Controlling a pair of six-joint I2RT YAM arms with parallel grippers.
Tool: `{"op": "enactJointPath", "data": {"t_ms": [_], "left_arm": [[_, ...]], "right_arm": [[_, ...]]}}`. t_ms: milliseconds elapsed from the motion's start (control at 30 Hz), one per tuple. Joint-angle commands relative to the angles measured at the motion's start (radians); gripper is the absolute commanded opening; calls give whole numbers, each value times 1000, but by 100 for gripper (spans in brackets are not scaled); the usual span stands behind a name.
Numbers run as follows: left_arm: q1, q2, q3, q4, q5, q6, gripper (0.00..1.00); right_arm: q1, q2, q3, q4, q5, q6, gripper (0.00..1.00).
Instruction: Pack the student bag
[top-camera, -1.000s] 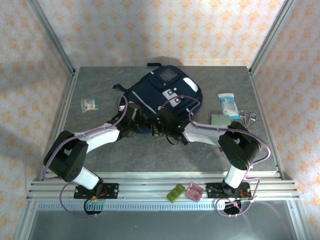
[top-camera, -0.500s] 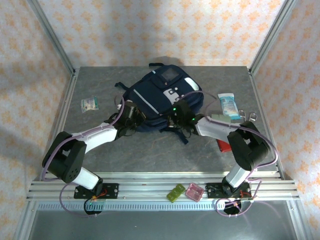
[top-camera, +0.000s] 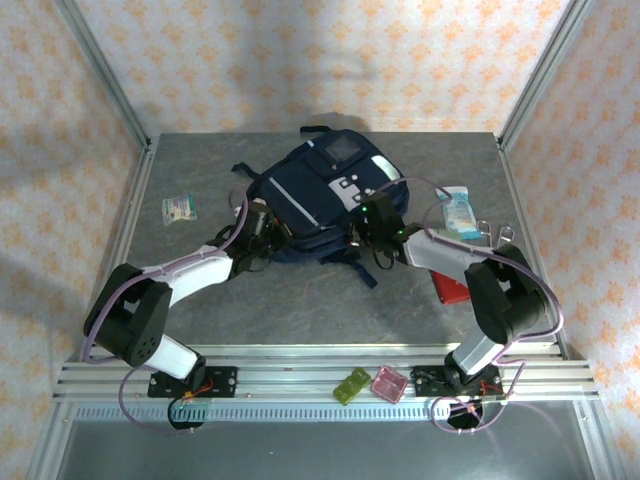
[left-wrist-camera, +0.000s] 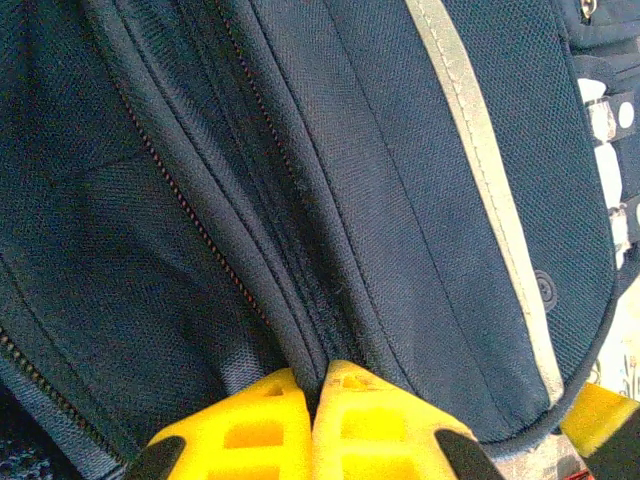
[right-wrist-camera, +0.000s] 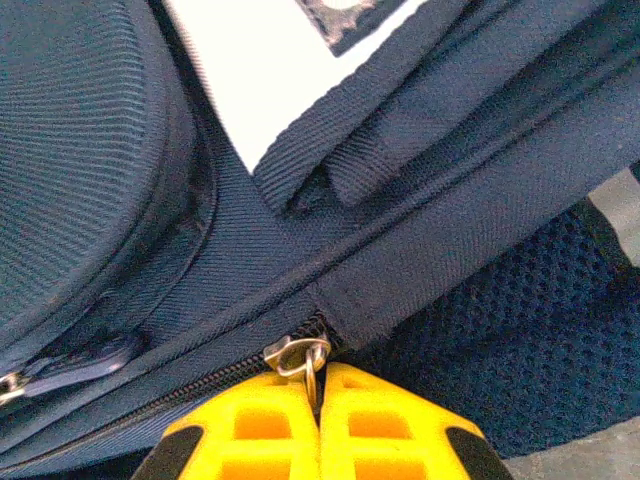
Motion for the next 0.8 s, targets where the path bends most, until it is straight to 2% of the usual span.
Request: {"op": "enactJointPath", "data": {"t_ms": [0,233,267,300,400,467,533,567,600,700,767], "left_arm": [[58,-26,72,-62,-92,93,0],[87,-26,166,-132,-118,175,0],[87,-32,162,-130,-117,172,5],[87,-42,150,-120,-112,165,14],[87,-96,80,-40,-98,156,44],[87,-130,46,-13,-100,176,55],[87,-150,41,-29,-110,202,59],[87,-158,43,-48,-123,214,68],[87,-168,47,-68,-142,223,98],[87,-210,49,-99,-191,247,99],[87,-249,36,-79,-185,262,99]], "right_arm": [[15,-104,-30,-89,81,26,0],[116,-201,-96,-80,48,65,0],[121,-203,-108,-71,30,62,0],[123,-204,-118,-68,20,64,3],[123,-234,-145,-45,5,65,31],[123,-260,-148,-37,2,63,41],[122,-278,-137,-42,16,59,47],[122,-280,-127,-51,21,54,48],[122,-283,-116,-58,24,48,48],[121,-296,-106,-53,26,46,55],[119,-307,-104,-41,24,43,59]]}}
